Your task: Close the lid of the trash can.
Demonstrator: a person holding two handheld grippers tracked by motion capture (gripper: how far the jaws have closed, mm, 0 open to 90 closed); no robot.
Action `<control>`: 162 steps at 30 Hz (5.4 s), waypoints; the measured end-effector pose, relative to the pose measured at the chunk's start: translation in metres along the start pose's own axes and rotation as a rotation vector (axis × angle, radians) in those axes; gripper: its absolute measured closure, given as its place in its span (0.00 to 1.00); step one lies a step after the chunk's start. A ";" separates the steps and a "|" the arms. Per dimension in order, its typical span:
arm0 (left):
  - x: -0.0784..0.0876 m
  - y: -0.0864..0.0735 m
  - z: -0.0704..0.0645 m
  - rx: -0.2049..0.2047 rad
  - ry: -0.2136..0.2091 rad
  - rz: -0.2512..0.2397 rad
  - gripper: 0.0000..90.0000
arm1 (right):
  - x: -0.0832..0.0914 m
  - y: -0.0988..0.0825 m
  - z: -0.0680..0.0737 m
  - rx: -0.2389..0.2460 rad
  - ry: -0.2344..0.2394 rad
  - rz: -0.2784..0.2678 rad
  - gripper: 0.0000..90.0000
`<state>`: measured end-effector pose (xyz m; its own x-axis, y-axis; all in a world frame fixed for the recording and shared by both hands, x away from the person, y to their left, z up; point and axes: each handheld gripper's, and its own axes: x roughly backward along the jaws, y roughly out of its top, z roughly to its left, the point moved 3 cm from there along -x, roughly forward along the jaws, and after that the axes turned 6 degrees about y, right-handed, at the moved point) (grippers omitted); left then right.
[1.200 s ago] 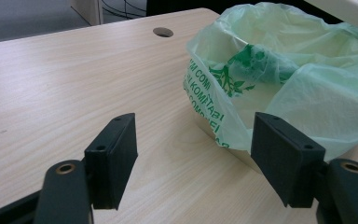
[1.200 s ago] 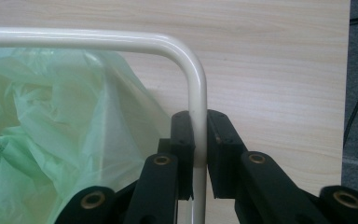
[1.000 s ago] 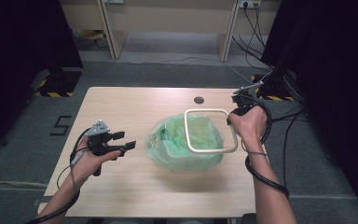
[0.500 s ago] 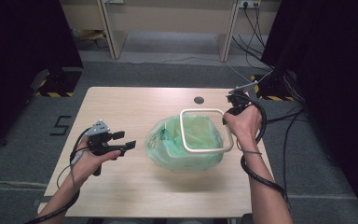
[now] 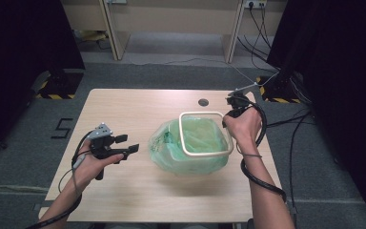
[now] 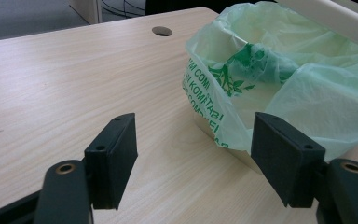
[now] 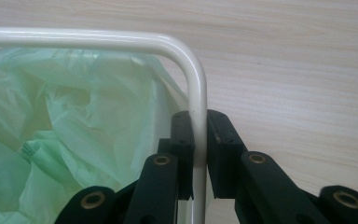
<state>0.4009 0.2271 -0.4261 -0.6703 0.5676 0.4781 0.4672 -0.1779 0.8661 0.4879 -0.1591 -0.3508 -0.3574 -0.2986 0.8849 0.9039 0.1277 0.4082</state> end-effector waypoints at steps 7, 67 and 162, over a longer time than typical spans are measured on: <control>0.000 0.000 0.000 0.000 0.001 -0.002 0.34 | -0.002 0.001 0.004 0.005 0.000 0.002 0.91; 0.000 0.002 -0.003 -0.007 -0.005 -0.006 0.34 | -0.016 0.005 0.033 0.033 0.001 0.022 0.91; -0.063 0.052 -0.075 -0.121 -0.115 -0.009 0.47 | -0.012 -0.042 0.027 0.086 0.026 -0.072 0.84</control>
<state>0.4239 0.1216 -0.4006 -0.6002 0.6569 0.4563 0.3838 -0.2640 0.8849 0.4478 -0.1351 -0.3725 -0.4134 -0.3339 0.8471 0.8525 0.1851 0.4889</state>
